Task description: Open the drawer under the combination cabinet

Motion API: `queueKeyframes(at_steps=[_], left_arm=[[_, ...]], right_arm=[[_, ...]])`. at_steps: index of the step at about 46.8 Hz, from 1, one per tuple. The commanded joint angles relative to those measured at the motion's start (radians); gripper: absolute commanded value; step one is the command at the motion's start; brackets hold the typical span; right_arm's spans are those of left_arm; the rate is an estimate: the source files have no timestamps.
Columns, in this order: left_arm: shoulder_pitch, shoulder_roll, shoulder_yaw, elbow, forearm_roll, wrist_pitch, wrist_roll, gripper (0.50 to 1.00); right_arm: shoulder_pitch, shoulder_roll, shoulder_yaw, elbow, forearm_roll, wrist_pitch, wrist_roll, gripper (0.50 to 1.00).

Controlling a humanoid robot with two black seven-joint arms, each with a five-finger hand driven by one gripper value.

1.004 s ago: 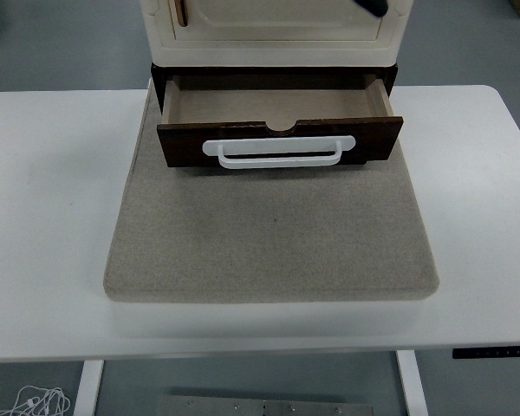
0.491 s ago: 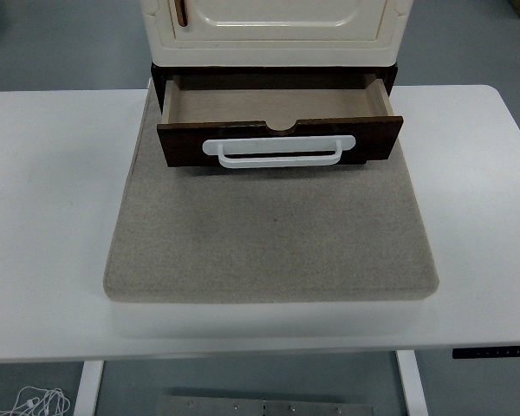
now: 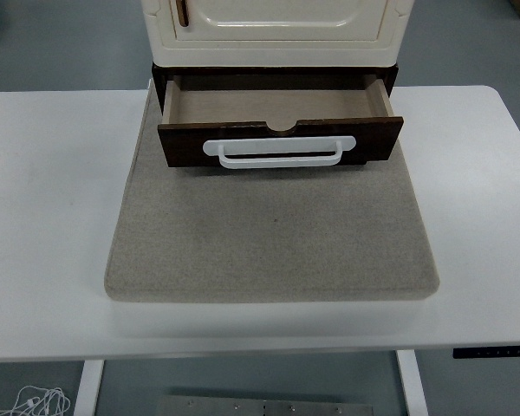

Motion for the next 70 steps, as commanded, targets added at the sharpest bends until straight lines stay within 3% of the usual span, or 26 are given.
queueKeyframes(at_steps=[1,12,33,58,70], left_arm=[[0.046,0.003,-0.002,0.038,-0.017,0.004,-0.001,1.0],[0.205,0.015,-0.001,0.084,-0.043,0.008,-0.038,1.0],[0.449,-0.027,-0.001,0.096,-0.249,0.0,-0.037,1.0],[0.584,-0.182,-0.01,0.095,-0.35,-0.032,-0.027,1.0],[0.601,-0.247,-0.018,0.098,-0.428,-0.046,-0.029,1.0]], right_arm=[[0.0,0.0,0.0,-0.001,0.0,0.0,0.001,0.926],[0.0,0.0,0.001,0.001,0.0,-0.001,0.0,0.928],[0.0,0.0,0.0,0.001,0.0,-0.001,0.001,0.928],[0.0,0.0,0.001,-0.001,0.0,-0.001,0.002,0.926],[0.0,0.0,0.006,-0.001,0.006,-0.001,0.002,0.928]])
